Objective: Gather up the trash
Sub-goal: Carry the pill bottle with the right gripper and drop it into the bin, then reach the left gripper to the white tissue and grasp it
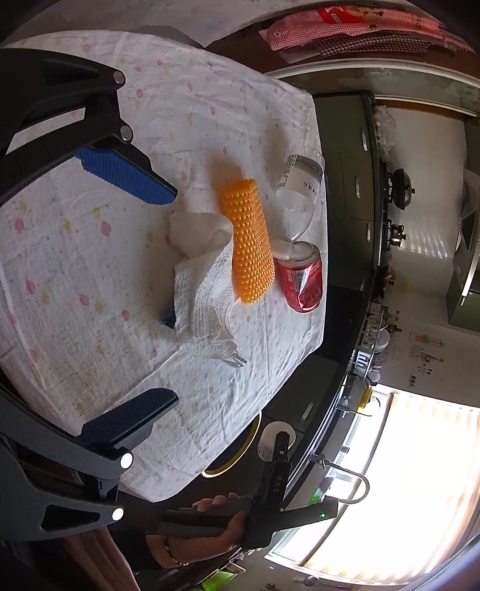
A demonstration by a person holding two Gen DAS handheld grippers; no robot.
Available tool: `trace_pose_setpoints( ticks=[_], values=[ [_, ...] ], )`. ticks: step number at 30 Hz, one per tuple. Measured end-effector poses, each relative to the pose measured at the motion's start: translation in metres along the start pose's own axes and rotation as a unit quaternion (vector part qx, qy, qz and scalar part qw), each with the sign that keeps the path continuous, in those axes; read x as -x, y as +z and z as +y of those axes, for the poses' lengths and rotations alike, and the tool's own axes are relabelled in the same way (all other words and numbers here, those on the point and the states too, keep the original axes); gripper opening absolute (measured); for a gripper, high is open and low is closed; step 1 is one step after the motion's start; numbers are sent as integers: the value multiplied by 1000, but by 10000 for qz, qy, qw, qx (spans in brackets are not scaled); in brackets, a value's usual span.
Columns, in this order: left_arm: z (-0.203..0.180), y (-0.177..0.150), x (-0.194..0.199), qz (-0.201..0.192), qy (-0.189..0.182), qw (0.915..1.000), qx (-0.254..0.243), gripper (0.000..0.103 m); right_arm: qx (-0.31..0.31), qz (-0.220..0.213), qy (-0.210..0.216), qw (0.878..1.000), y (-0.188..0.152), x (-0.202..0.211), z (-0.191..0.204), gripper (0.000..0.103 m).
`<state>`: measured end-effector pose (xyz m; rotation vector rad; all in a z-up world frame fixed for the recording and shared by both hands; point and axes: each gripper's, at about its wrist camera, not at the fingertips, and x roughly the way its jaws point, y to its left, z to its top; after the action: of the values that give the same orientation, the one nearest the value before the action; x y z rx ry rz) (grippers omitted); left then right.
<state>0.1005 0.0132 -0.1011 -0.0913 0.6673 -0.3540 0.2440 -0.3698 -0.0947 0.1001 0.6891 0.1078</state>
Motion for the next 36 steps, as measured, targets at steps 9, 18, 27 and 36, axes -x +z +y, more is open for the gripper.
trace_pose_setpoints(
  ticks=[9, 18, 27, 36],
  values=[
    [-30, 11, -20, 163, -84, 9994, -296, 98, -725, 345, -1100, 9907, -9, -39, -118, 79],
    [-51, 15, -40, 388, -142, 9977, -545, 98, -966, 268, -1418, 9848, -11, -52, -143, 83],
    [-47, 16, -52, 510, -179, 9967, -605, 98, -955, 164, -971, 9905, -27, -29, -123, 85],
    [-30, 43, -70, 599, -488, 9925, -945, 98, -940, 213, -723, 9927, -35, -23, -110, 87]
  ],
)
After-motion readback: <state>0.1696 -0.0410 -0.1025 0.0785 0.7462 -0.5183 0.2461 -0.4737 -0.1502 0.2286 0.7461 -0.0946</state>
